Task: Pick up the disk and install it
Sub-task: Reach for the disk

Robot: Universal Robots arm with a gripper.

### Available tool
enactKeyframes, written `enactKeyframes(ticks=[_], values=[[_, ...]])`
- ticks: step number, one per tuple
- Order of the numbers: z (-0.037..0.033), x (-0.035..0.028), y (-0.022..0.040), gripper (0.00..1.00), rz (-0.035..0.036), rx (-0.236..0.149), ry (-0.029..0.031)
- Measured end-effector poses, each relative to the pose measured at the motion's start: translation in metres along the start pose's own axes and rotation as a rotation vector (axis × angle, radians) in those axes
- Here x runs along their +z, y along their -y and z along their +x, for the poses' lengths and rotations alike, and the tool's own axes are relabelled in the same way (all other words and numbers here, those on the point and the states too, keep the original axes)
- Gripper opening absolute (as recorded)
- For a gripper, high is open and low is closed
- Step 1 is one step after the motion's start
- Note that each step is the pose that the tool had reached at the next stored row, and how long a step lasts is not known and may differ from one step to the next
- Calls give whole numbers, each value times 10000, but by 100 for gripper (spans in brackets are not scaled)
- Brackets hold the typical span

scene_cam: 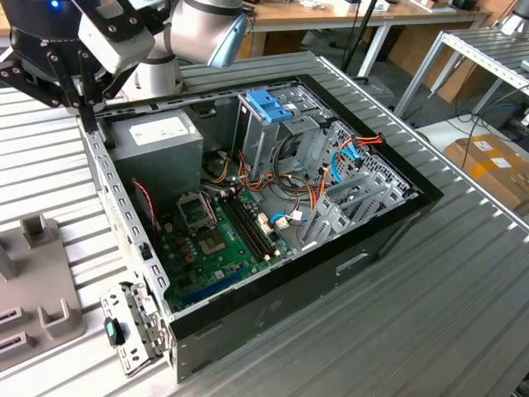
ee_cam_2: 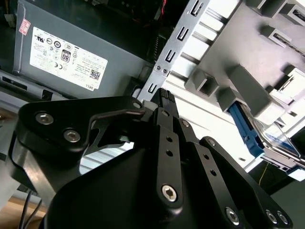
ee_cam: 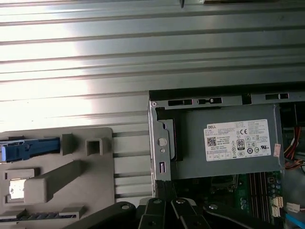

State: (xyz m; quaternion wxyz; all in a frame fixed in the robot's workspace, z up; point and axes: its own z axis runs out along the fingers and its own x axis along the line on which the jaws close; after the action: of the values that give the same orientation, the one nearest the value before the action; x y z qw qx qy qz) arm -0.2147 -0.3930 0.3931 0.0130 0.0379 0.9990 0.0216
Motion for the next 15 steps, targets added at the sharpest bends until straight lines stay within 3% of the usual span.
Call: enactKeyframes(ticks=[11,15], values=[[156,-3,9,11,2,-1,1],[169,-4,10,11,3,0,0]])
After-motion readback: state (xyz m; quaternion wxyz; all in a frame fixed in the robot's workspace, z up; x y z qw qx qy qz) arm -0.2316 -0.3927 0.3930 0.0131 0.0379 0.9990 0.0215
